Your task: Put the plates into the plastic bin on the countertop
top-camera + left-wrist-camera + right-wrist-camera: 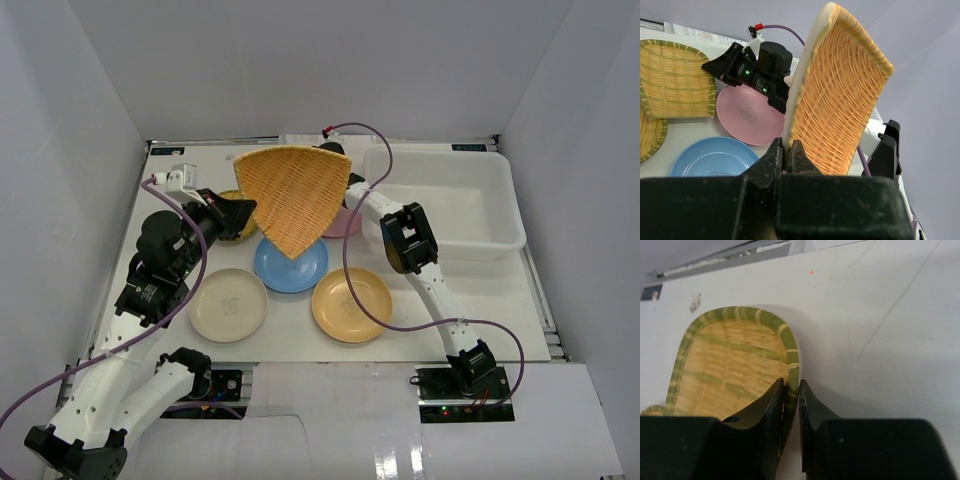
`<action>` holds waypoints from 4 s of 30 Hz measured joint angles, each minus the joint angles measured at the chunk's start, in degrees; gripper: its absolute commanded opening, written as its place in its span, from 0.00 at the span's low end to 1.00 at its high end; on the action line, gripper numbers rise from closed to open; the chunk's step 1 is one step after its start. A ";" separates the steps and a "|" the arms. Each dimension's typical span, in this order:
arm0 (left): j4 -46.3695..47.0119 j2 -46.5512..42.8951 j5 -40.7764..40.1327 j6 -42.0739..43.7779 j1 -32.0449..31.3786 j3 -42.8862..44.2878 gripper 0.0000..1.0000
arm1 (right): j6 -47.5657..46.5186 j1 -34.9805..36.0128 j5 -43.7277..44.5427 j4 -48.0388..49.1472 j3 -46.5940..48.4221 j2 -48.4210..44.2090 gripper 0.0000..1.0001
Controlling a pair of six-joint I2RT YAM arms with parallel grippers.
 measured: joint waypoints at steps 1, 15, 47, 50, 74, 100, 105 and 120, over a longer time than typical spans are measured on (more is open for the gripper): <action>-0.02 0.00 0.00 -0.02 -0.04 0.00 0.00 | 0.55 -0.02 0.13 0.61 -0.55 0.00 0.12; 2.12 0.70 1.16 -1.46 -0.22 0.15 0.00 | 6.14 0.37 0.31 9.62 -8.57 -8.83 0.08; 18.97 42.29 12.35 -17.59 -10.36 17.73 0.00 | 6.99 -40.92 -2.62 14.82 -90.27 -81.42 0.08; 19.28 49.07 10.93 -16.55 -13.51 23.12 0.00 | 6.99 -41.03 -1.92 15.10 -90.27 -79.58 0.08; 4.44 90.40 1.64 -15.78 -20.17 64.00 0.00 | 4.09 -46.29 3.56 8.07 -83.56 -87.65 0.61; 5.97 37.86 -6.58 0.33 -8.85 25.79 0.83 | -9.38 -8.31 -12.28 -0.46 -84.59 -102.77 0.49; 6.14 20.46 -7.93 -4.26 17.49 1.62 0.82 | -6.36 1.29 -8.26 -3.37 -96.72 -110.88 0.53; 4.76 42.66 0.52 -13.35 33.99 -7.10 0.83 | 2.23 2.95 1.90 -19.21 -116.19 -121.33 0.72</action>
